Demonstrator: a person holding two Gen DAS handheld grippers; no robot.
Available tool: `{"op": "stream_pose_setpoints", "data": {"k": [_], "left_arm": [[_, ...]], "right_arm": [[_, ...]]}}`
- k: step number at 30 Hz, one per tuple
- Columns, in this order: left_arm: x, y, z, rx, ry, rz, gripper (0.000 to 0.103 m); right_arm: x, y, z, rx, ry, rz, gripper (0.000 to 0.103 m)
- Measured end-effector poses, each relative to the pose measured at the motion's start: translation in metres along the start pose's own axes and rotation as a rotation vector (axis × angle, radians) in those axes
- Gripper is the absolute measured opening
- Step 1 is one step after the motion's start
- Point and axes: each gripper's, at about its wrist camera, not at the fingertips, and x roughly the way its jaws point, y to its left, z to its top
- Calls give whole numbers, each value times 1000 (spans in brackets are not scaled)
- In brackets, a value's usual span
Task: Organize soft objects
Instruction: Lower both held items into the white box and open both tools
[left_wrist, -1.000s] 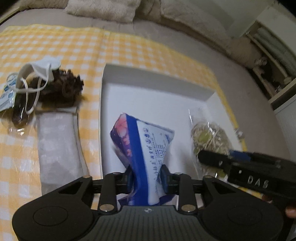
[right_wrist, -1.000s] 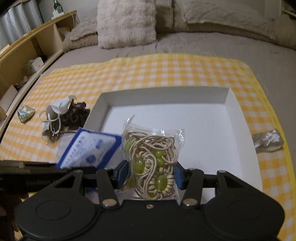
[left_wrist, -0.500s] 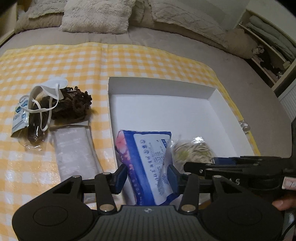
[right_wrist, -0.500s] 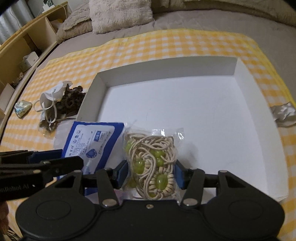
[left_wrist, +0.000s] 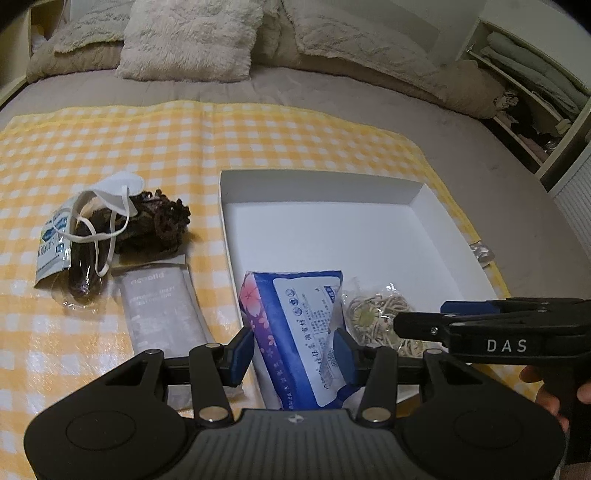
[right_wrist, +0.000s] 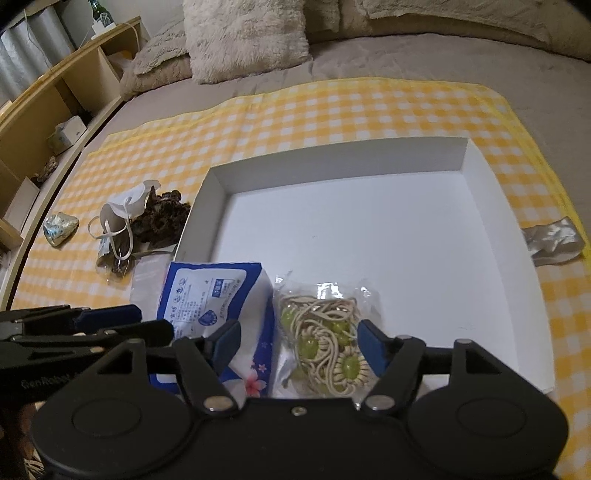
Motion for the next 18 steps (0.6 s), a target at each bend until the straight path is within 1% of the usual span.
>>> {"op": "stream_pose_setpoints", "data": {"k": [5, 10, 16, 18], "left_arm": [[-10, -1, -3, 7, -16, -4, 48], [-22, -2, -5, 19, -37, 6, 50], [-39, 0, -10, 24, -72, 12, 50], [-45, 1, -11, 23, -81, 15, 57]], "right_arm": [[-14, -5, -4, -3, -35, -19, 71], [-35, -5, -9, -12, -91, -25, 72], [-59, -4, -18, -28, -165, -34, 76], [-65, -4, -22, -26, -182, -35, 78]]}}
